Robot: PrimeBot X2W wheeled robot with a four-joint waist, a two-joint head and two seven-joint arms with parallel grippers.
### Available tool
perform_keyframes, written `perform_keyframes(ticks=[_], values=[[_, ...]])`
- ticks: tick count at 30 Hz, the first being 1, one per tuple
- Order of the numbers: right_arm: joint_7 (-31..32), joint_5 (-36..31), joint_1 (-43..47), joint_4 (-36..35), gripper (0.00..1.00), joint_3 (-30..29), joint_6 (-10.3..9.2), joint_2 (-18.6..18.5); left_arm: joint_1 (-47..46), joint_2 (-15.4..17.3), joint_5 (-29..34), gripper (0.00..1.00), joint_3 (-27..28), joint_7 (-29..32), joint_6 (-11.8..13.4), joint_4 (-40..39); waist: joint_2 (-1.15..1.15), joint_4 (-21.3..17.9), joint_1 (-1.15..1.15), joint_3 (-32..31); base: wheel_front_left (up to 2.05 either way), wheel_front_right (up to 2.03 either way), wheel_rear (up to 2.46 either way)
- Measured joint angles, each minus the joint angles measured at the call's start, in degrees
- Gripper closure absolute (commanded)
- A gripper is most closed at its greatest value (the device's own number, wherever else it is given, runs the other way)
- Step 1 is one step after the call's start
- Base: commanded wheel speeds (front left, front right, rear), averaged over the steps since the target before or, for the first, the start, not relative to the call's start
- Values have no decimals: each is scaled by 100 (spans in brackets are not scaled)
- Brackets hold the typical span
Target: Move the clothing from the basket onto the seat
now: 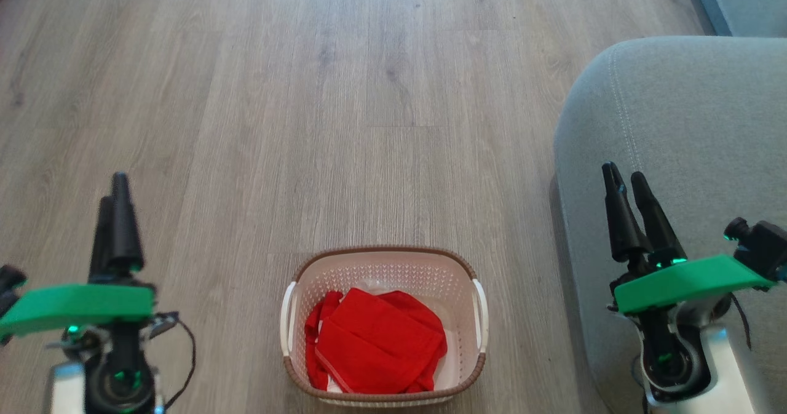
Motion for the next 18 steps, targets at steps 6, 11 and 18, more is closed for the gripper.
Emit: perform_keyframes(ticks=[6,11,18], values=[[-105,-503,0,-71,0,76,0,-41,1,1,973,0,-561,-82,353,-338,0,10,0,4,0,0,0],[-192,-858,0,-68,0,269,0,-109,2,4,1753,0,-1056,-194,604,-481,0,8,0,4,0,0,0],[-310,-1303,3,76,0,238,0,-99,3,127,2615,0,-1730,-281,1054,-483,0,1,0,-9,0,0,0]])
